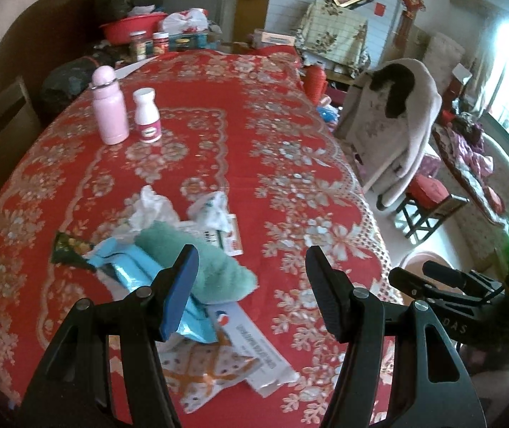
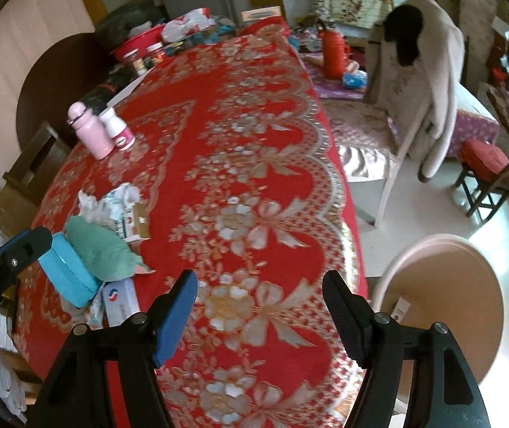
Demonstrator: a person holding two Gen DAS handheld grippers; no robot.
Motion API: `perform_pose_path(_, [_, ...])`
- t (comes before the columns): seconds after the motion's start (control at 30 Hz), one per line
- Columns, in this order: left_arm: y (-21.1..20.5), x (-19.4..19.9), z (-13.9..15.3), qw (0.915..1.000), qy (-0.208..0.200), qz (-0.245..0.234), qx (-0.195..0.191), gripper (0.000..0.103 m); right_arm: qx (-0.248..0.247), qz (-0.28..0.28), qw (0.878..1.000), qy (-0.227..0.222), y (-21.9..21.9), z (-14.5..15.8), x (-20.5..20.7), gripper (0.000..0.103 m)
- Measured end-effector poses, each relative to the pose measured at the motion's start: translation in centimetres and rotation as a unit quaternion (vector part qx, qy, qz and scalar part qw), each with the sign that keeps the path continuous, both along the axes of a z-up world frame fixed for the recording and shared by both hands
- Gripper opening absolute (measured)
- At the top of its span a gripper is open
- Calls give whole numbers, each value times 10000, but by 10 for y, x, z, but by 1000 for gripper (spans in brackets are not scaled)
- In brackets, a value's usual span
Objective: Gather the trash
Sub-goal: 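Move both tools back over the table toward the blue packet and green cloth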
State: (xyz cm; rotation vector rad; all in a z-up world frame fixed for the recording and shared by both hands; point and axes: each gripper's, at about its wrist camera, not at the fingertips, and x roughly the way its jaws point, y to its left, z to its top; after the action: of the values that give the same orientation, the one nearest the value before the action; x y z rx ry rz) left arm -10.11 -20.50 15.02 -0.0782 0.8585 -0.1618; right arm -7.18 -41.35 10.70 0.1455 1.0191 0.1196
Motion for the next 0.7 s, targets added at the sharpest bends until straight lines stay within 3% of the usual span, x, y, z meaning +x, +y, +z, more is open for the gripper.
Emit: perform_pose_path(0.7, [75,2,-8,9968,103,786,83,61,-26,629,9979,141,69,-8,26,72])
